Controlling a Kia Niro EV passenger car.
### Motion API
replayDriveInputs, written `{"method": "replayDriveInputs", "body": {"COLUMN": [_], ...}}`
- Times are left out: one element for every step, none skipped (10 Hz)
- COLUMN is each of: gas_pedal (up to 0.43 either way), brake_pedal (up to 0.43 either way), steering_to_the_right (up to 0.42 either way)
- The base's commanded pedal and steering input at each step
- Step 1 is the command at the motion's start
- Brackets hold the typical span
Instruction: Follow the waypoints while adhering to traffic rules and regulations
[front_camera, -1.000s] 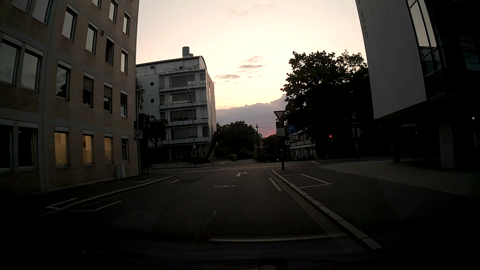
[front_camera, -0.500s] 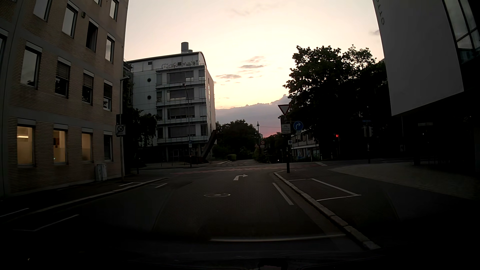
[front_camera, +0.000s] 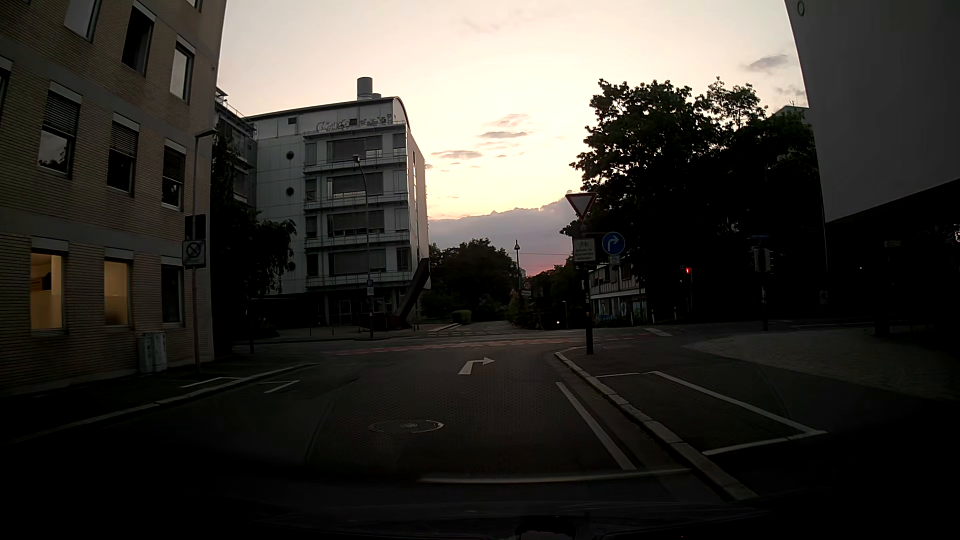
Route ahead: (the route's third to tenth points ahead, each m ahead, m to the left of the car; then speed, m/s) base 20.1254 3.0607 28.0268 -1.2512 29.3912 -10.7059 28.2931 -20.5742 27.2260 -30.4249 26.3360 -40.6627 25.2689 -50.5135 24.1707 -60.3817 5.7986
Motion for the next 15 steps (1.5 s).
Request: {"method": "replayDriveInputs", "body": {"gas_pedal": [0.0, 0.0, 0.0, 0.0, 0.0, 0.0, 0.0, 0.0, 0.0, 0.0, 0.0, 0.0, 0.0, 0.0, 0.0], "brake_pedal": [0.0, 0.0, 0.0, 0.012, 0.03, 0.055, 0.079, 0.091, 0.104, 0.128, 0.14, 0.152, 0.159, 0.171, 0.177], "steering_to_the_right": [-0.005, -0.005, -0.006, -0.006, -0.006, -0.005, -0.005, -0.005, -0.005, -0.005, -0.005, -0.005, -0.004, -0.001, -0.001]}}
